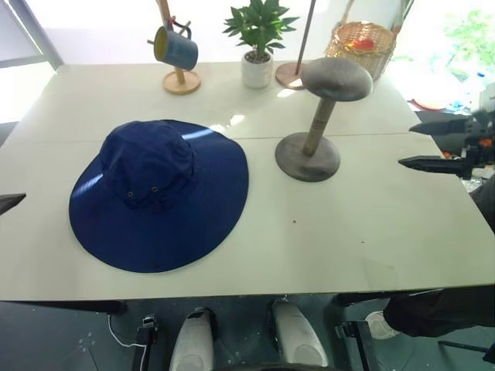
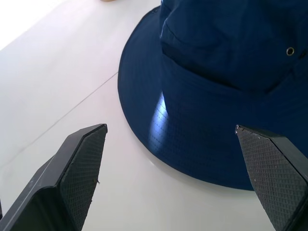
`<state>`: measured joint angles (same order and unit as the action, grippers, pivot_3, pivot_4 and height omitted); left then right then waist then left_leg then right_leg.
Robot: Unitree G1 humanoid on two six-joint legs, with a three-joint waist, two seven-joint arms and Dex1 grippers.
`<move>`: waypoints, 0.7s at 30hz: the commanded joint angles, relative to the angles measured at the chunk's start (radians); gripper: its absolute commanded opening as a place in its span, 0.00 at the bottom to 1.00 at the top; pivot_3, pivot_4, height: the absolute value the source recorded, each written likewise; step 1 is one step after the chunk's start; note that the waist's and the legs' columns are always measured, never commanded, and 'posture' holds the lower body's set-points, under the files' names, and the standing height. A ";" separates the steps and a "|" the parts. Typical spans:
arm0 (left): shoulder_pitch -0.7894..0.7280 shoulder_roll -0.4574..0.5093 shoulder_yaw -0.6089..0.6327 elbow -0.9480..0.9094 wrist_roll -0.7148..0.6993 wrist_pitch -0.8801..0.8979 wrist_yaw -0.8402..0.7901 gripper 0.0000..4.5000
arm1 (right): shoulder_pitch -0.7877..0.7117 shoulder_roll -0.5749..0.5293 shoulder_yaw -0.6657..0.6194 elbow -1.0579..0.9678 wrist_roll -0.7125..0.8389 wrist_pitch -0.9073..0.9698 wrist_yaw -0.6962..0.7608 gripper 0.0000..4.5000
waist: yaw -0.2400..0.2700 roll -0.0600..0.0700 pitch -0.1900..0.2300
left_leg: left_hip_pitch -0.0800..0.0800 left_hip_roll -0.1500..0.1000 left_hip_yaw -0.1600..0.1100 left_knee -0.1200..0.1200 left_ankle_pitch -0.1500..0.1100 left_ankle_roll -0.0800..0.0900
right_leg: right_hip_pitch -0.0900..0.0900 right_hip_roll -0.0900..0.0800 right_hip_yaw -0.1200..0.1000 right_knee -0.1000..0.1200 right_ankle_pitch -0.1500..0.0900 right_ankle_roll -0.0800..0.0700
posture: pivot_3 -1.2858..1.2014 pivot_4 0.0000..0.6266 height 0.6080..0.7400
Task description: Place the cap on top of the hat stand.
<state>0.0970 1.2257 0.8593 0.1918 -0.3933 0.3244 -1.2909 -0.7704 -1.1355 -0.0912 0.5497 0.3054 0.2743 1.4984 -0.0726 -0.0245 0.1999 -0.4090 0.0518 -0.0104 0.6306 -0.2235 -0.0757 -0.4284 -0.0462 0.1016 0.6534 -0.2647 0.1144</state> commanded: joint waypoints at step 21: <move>-0.110 -0.015 -0.127 -0.055 0.022 -0.133 0.004 1.00 | 0.037 -0.001 -0.060 -0.071 0.028 -0.032 -0.026 0.98 | 0.000 0.000 0.000 | 0.000 0.000 0.000 0.000 0.000 0.000 | 0.000 0.000 0.000 0.001 0.000 0.000 | 0.52 0.24 1.00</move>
<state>-0.0219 1.2119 0.7242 0.1528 -0.3958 0.2549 -1.2716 -0.7371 -1.1166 -0.1059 0.5348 0.2988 0.2402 1.4526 -0.0727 -0.0244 0.1999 -0.4088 0.0518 -0.0102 0.6306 -0.2235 -0.0757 -0.4284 -0.0458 0.1020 0.6542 -0.2644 0.1150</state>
